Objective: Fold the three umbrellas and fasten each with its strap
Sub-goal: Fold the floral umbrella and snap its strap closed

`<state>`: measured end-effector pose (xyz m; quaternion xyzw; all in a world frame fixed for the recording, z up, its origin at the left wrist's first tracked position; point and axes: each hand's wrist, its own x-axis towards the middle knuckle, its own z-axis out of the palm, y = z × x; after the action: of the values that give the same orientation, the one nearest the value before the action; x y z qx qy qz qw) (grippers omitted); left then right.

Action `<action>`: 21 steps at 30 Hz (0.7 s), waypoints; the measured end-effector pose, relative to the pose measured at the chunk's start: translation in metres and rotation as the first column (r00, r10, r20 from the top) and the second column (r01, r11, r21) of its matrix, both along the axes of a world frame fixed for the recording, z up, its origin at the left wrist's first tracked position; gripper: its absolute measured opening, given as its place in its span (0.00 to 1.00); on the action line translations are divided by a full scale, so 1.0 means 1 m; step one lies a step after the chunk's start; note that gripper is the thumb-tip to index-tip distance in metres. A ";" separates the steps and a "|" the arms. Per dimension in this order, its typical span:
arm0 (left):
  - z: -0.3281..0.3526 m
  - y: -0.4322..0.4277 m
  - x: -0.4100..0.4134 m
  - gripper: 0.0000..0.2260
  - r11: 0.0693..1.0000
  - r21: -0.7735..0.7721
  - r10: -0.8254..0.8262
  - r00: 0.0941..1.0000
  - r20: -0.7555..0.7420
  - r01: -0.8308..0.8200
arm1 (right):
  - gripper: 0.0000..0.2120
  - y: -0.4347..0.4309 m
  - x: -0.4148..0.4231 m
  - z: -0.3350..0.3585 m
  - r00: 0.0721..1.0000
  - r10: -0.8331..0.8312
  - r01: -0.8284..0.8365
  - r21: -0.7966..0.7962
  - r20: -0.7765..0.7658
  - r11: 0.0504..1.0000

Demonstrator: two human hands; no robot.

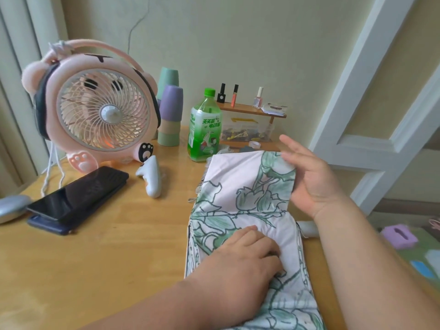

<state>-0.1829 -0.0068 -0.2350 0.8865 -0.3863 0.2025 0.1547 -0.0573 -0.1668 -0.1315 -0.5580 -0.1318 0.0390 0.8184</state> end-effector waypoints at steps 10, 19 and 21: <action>0.012 0.008 -0.004 0.10 0.993 0.008 -0.115 0.990 -0.076 0.116 | 0.07 0.047 0.009 -0.043 0.825 -0.558 0.562 0.224 -0.089 0.796; 0.073 0.082 0.042 0.05 0.182 -0.663 0.056 0.680 -0.731 -0.727 | 0.15 0.014 0.018 -0.015 0.976 -0.198 0.207 0.102 -0.088 0.973; 0.085 0.092 0.062 0.02 0.215 -0.572 0.066 0.596 -0.800 -0.792 | 0.18 0.005 0.019 -0.014 0.983 -0.177 0.179 0.039 -0.046 0.983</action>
<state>-0.1208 0.0855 -0.1504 0.7251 0.1593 0.1081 0.6612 -0.0378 -0.1620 -0.1454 -0.5489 -0.0648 -0.0255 0.8330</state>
